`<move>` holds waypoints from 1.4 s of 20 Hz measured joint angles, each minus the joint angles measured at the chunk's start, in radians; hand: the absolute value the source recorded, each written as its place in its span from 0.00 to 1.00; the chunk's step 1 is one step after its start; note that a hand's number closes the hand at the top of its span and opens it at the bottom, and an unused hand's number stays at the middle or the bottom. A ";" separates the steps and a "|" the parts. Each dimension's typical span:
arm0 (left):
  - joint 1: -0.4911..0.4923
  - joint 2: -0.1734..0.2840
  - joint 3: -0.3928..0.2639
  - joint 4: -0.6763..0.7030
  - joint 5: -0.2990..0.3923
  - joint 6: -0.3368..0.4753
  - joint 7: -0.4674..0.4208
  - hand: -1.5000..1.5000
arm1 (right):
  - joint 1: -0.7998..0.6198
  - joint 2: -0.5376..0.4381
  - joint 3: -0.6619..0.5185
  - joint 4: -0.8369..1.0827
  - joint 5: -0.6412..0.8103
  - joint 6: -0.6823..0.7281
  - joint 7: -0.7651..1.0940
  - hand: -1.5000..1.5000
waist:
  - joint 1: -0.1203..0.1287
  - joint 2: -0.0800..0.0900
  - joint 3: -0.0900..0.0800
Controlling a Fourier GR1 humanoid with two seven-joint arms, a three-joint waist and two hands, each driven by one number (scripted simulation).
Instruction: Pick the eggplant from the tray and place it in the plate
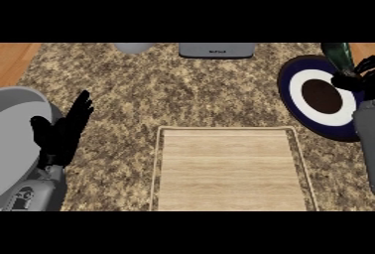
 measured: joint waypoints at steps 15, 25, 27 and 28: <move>-0.009 -0.010 0.015 -0.013 -0.012 -0.016 0.024 0.50 | -0.027 -0.086 -0.158 0.285 -0.264 0.102 -0.484 0.00 | 0.007 0.002 0.002; 0.005 -0.015 0.027 -0.007 -0.024 -0.011 0.020 0.50 | -0.060 -0.045 -0.285 0.113 -0.533 0.229 -0.576 0.00 | -0.016 -0.008 -0.001; 0.012 -0.007 0.038 -0.007 -0.018 -0.018 0.018 0.50 | -0.048 -0.034 -0.304 0.090 -0.591 0.294 -0.539 0.00 | -0.019 -0.010 -0.001; 0.009 -0.007 0.038 -0.010 -0.018 -0.019 0.025 0.50 | -0.039 -0.031 -0.315 0.081 -0.621 0.327 -0.526 0.00 | -0.020 -0.010 -0.001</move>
